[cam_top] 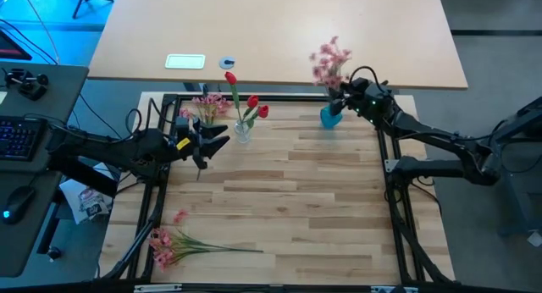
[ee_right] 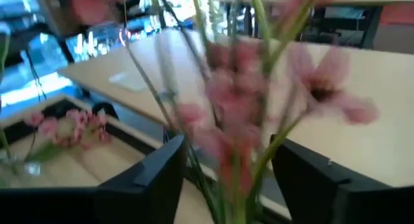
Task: Sort flowers into vase by color
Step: Put the right pink flowers into the blue vase, then put the top pink flowers into the blue vase
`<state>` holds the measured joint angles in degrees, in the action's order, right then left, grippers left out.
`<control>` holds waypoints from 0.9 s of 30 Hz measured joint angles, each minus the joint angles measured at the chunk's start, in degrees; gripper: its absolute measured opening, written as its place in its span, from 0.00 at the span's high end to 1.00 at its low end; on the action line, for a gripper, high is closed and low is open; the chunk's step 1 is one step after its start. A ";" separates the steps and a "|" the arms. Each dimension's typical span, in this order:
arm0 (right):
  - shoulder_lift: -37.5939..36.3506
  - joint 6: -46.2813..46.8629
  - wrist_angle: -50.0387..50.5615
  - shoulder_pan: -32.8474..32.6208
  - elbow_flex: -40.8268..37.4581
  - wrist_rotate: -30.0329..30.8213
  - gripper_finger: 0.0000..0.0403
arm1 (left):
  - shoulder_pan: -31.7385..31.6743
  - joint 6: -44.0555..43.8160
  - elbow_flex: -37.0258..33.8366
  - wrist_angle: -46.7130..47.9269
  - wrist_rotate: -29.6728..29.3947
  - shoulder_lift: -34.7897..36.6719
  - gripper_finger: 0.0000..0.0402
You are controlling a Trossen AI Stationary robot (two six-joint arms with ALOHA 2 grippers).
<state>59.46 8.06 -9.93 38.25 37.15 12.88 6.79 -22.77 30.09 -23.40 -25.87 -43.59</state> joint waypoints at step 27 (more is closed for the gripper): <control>-26.39 14.90 16.61 -0.53 0.78 -13.19 0.34 | -2.49 -11.07 12.58 38.64 -1.72 -2.18 0.46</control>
<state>33.07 22.95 6.68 37.71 37.93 -0.31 4.30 -33.84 42.67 15.23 -27.59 -45.78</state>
